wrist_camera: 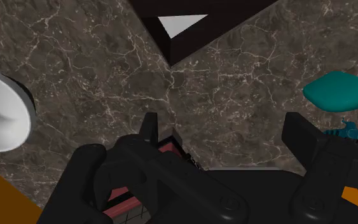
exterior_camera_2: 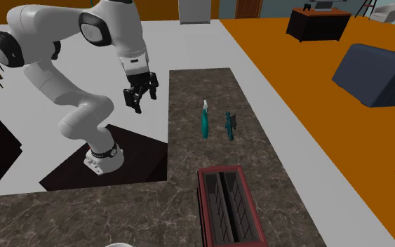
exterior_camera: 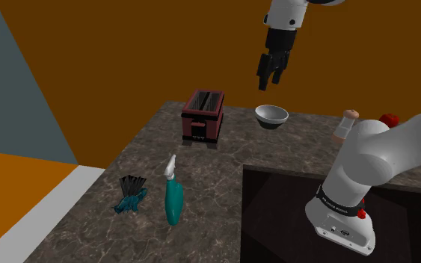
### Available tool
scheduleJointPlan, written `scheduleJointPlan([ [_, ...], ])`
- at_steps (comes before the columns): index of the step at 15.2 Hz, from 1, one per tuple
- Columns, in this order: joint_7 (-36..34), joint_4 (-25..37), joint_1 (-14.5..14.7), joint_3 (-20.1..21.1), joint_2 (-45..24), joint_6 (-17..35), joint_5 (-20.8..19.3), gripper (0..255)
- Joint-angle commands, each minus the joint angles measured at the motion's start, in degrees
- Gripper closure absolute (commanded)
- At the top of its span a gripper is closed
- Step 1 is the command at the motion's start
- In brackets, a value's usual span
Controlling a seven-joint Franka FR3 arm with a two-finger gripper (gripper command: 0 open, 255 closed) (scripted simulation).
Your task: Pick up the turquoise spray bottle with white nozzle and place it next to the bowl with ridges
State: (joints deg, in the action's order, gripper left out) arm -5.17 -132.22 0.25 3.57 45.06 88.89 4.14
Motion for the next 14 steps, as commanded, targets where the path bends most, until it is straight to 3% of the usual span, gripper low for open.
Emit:
scheduleJointPlan([
  [1, 0.0, 0.0, 0.0, 0.0, 0.0, 0.0, 0.0, 0],
  [14, -29.1, -3.5, -1.2, 13.3, -14.8, 11.1, 15.3, 0],
])
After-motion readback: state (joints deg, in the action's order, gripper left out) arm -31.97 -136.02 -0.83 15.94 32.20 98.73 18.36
